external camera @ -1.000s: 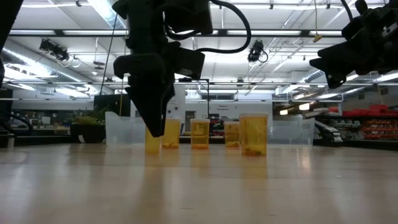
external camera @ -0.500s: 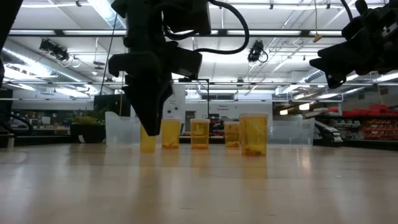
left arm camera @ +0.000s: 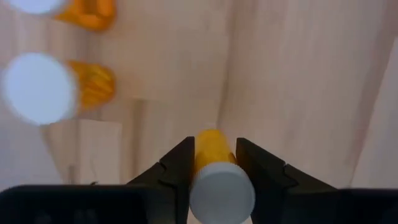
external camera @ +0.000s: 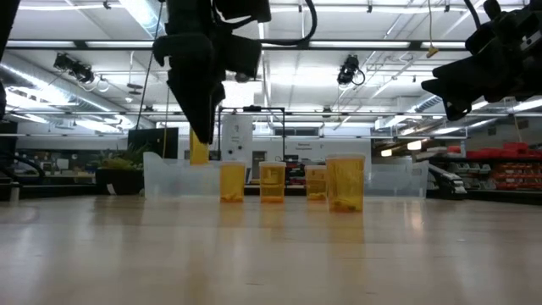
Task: Pick and place medicine bottles into bin by pill shape (circle, oval)
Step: Put the orange small pill bottle into the left transparent bin
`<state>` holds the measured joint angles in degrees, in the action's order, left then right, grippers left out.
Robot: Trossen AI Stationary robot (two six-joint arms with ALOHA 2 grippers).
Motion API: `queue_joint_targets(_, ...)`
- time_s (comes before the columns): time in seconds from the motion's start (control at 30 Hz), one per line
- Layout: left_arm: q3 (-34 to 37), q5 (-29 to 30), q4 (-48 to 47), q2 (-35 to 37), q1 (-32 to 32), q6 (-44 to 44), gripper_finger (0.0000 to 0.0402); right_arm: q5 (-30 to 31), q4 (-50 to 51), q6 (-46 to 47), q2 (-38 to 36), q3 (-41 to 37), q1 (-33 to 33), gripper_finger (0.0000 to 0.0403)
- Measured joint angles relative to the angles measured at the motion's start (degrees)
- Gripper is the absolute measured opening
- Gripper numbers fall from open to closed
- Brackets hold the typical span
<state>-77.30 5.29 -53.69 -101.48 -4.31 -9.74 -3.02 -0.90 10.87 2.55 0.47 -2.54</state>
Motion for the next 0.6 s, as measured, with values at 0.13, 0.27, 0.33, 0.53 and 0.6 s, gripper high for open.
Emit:
queue_joint_targets(0.13, -0.01, 0.04, -0.76, 1.31, 2.62, 1.96, 0.0134, -0.01, 0.03, 0.00, 0.04, 0.00, 0.01, 0.0147)
queue_joint_targets(0.27, 0.02, 0.10, -1.81, 2.07, 5.87, 4.66, 0.0120, 0.01, 0.05, 0.00, 0.04, 0.00, 0.01, 0.0147)
queue_joint_targets(0.33, 0.02, 0.60, -2.10, 2.45, 7.58, 6.26, 0.0113, 0.01, 0.05, 0.00, 0.04, 0.00, -0.01, 0.0147)
queue_joint_targets(0.53, 0.02, 2.63, -1.89, 2.76, 13.45, 10.95, 0.0125, -0.01, 0.07, 0.02, 0.04, 0.00, 0.01, 0.0147)
queue_joint_targets(0.6, 0.02, 2.65, -1.65, 2.74, 15.59, 12.15, 0.0131, 0.00, 0.03, 0.01, 0.04, 0.00, 0.01, 0.0147)
